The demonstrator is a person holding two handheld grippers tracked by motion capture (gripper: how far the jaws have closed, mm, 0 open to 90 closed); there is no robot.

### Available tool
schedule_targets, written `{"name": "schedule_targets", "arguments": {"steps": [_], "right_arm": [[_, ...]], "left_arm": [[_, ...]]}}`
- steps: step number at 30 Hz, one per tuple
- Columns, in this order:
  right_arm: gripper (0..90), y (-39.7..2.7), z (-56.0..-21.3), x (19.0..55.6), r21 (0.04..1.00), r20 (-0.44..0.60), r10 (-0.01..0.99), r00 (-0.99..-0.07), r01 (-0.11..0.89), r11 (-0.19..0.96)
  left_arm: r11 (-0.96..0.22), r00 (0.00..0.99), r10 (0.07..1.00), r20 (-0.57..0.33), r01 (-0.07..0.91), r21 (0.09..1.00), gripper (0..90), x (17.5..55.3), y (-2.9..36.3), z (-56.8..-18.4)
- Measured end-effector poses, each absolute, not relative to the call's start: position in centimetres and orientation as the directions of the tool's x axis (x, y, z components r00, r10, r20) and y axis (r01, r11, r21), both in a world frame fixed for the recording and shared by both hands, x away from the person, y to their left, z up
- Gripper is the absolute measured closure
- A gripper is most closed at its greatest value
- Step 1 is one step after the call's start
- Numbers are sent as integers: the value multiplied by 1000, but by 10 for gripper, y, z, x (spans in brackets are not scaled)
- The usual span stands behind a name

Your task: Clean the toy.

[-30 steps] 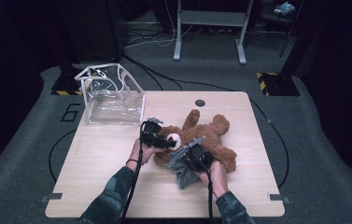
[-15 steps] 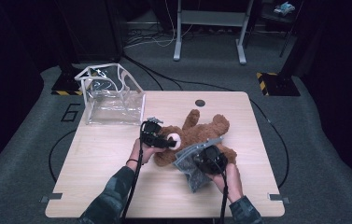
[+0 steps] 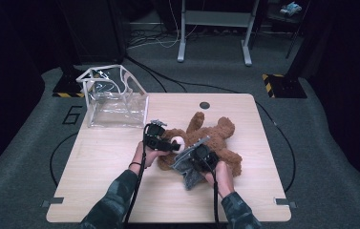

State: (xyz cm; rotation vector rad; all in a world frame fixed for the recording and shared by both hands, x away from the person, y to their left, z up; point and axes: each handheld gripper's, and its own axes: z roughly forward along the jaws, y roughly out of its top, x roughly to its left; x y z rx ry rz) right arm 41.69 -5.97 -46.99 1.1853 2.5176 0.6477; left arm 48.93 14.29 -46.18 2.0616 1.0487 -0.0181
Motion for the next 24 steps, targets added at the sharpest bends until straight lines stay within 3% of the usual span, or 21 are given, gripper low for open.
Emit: {"name": "schedule_targets", "arguments": {"steps": [11,14,19,24], "right_arm": [[795,-80,-463,393,469,-9,770,-638,677,567],[787,-85,-447,392,501,-12,771,-636,664,555],[787,-83,-419,406,599,-56,792,-608,614,514],[790,-74,-439,426,576,-67,800,-597,631,519]], "left_arm": [[-333,656,669,-348,684,649,442,489,144,-462],[-326,652,671,-353,686,650,442,490,144,-462],[-329,654,671,-350,685,650,442,490,144,-462],[-329,653,672,-349,685,650,442,490,144,-462]]}}
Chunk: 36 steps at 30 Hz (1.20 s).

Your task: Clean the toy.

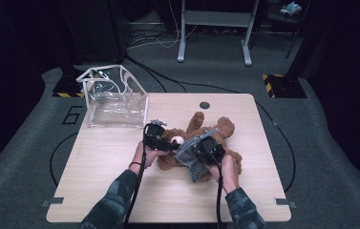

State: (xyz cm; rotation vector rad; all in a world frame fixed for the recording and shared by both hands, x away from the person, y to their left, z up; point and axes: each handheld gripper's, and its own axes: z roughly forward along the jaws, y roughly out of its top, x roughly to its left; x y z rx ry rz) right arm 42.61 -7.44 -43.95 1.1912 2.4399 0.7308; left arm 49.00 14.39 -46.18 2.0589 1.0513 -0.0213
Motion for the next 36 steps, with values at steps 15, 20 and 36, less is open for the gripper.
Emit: {"name": "schedule_targets", "arguments": {"steps": [15,20,36], "right_arm": [[790,-74,-463,407,540,-38,782,-623,645,540],[787,-78,-460,403,550,-26,792,-611,653,521],[788,-72,-425,398,656,-68,780,-622,561,504]], "left_arm": [[-357,681,668,-302,648,673,336,481,141,-443],[-318,686,672,-278,607,729,348,476,149,-420],[-320,608,765,-215,647,692,379,519,140,-433]]}}
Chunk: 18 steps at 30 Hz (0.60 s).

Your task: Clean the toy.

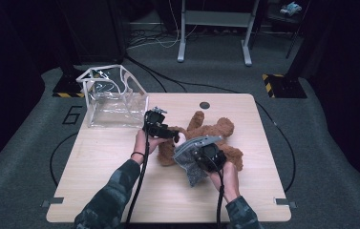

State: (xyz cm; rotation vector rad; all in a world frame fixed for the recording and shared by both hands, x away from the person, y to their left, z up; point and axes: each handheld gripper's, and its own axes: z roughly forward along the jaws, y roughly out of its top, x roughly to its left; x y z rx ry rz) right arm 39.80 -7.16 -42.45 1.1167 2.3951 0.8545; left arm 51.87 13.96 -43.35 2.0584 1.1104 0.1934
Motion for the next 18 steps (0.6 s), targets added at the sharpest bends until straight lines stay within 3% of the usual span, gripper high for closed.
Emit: {"name": "schedule_targets", "arguments": {"steps": [4,9,18], "right_arm": [[788,-47,-420,403,655,-79,747,-660,531,538],[788,-20,-438,419,625,-65,729,-681,542,562],[797,-8,-473,419,570,-25,714,-699,577,585]], "left_arm": [[-311,593,773,-224,663,680,381,525,137,-436],[-327,595,778,-203,658,678,390,527,136,-437],[-327,591,782,-195,657,680,395,526,133,-440]]}}
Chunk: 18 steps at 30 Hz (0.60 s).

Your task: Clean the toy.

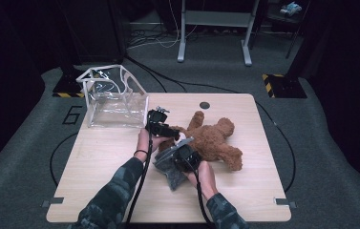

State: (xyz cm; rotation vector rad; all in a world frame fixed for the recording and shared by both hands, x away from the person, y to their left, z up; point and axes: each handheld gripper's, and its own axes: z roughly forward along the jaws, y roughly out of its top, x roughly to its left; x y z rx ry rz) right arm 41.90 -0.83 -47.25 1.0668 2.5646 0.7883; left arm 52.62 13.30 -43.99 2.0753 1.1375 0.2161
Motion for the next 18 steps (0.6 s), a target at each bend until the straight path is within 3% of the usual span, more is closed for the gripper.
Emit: {"name": "schedule_targets", "arguments": {"steps": [4,9,14,18], "right_arm": [[796,-6,-480,416,534,-2,705,-710,595,601],[794,-18,-458,406,584,22,685,-728,566,583],[793,-34,-435,407,646,4,734,-679,562,516],[791,-35,-443,419,646,1,764,-645,584,492]], "left_arm": [[-321,590,783,-197,655,684,397,526,133,-440],[-320,590,784,-193,651,689,398,527,134,-440],[-314,588,785,-196,650,692,399,527,134,-440],[-310,583,788,-196,652,692,399,527,134,-440]]}}
